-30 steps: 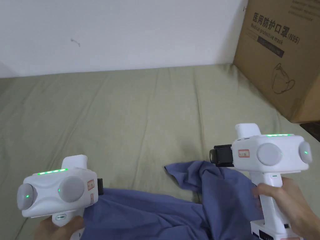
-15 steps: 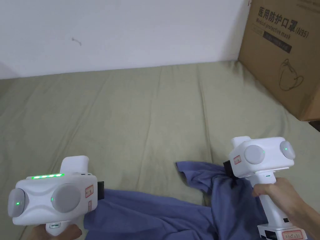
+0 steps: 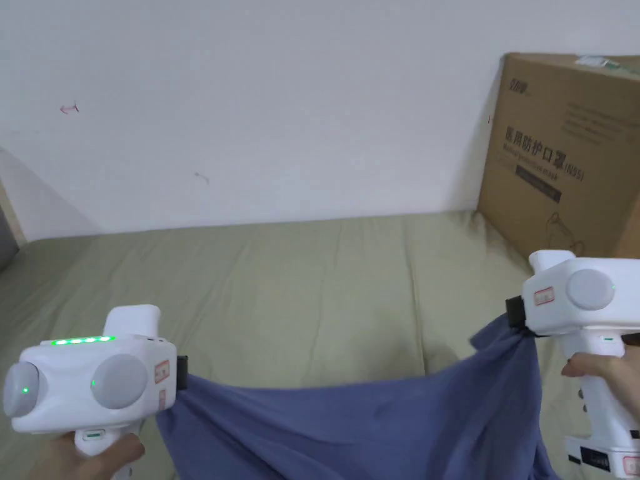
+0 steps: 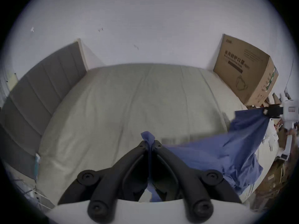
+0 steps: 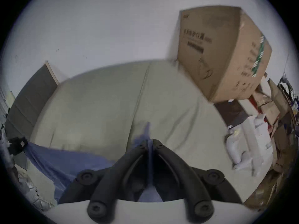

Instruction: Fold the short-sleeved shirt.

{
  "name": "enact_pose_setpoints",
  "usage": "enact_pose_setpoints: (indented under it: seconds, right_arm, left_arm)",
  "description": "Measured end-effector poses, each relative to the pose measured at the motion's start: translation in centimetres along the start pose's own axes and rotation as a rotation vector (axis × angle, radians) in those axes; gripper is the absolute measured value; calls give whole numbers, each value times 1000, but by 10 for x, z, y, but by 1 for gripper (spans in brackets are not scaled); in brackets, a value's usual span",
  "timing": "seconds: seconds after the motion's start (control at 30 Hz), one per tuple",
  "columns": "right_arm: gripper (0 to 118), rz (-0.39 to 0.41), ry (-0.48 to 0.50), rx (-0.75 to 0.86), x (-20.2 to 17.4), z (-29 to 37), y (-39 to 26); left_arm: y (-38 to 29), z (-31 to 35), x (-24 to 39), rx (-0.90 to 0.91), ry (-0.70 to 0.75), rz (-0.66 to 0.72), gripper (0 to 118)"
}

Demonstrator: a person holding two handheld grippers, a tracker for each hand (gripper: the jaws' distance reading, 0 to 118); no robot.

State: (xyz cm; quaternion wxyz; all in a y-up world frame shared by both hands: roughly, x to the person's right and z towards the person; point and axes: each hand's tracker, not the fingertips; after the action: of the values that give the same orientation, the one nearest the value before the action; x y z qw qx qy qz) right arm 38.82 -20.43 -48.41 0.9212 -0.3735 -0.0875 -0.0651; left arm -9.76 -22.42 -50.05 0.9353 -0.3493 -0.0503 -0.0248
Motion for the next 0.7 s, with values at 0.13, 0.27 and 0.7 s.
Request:
enact_pose_setpoints:
  seconds: [0.13,0.27,0.7]
  right_arm:
    - [5,-68,-5,112,24,75,20]
    - [5,-134,34,207,39,138,31]
    - [5,-140,55,355,7,210,103]
  left_arm:
    - [16,61,-19,86,42,23,2]
    - [31,116,-34,176,53,37,2]
    - [120,177,-52,333,116,40,2]
